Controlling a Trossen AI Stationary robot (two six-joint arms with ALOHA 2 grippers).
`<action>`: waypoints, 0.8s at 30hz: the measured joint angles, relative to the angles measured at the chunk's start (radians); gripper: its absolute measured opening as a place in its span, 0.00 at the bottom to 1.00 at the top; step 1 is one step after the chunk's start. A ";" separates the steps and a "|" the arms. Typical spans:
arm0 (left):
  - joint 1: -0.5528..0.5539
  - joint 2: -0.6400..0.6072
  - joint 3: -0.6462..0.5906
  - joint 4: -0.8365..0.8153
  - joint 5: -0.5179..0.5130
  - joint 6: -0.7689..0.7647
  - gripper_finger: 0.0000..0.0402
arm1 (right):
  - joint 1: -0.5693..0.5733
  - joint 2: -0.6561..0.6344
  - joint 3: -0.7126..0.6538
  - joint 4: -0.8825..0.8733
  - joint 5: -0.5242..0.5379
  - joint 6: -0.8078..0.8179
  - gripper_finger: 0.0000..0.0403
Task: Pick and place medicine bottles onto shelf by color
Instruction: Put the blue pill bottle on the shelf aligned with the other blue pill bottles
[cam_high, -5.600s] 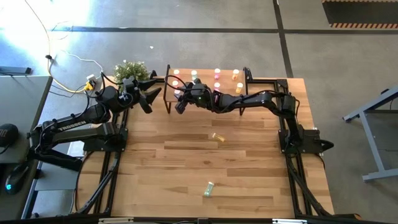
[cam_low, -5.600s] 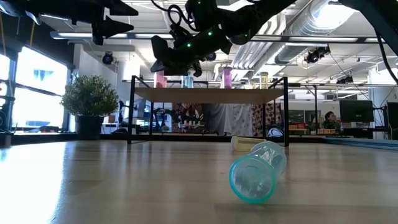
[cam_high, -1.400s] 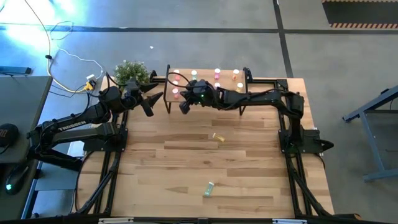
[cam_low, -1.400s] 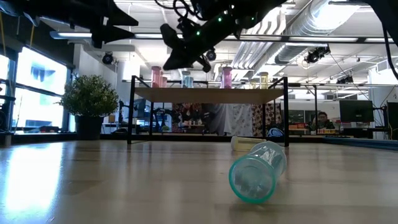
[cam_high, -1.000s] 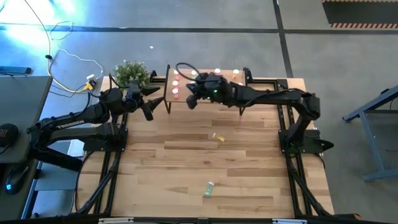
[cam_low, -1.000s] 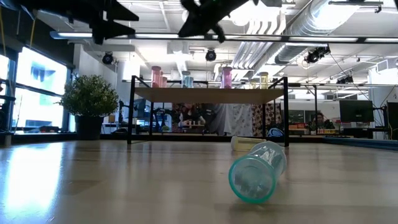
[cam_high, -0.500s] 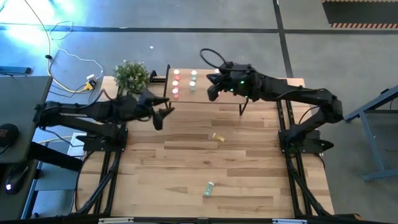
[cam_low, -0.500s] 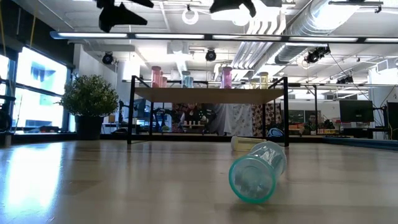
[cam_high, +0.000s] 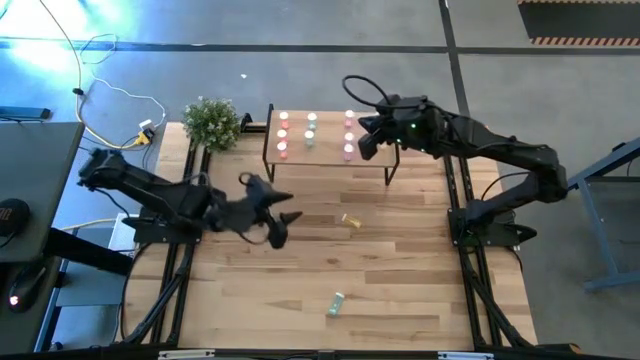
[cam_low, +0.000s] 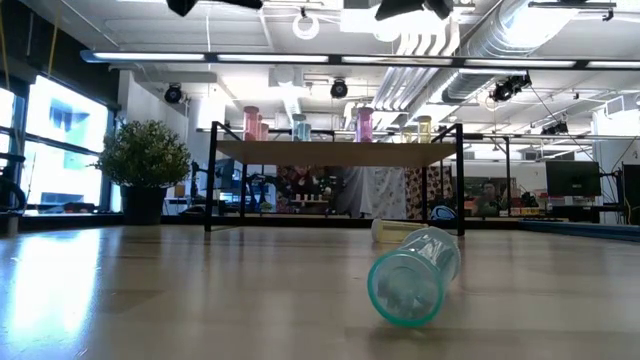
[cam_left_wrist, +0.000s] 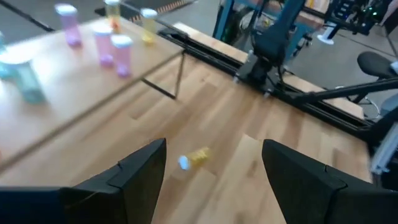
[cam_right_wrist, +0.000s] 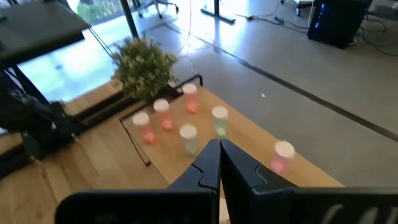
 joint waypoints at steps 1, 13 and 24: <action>-0.016 0.025 0.021 -0.011 -0.006 -0.025 0.64 | 0.000 -0.003 0.000 -0.017 0.000 -0.001 0.00; -0.143 0.293 0.207 -0.105 -0.015 -0.303 0.64 | 0.000 -0.007 0.000 -0.141 -0.004 -0.008 0.00; -0.182 0.473 0.306 -0.138 0.092 -0.506 0.64 | 0.000 -0.007 0.000 -0.178 -0.003 0.028 0.00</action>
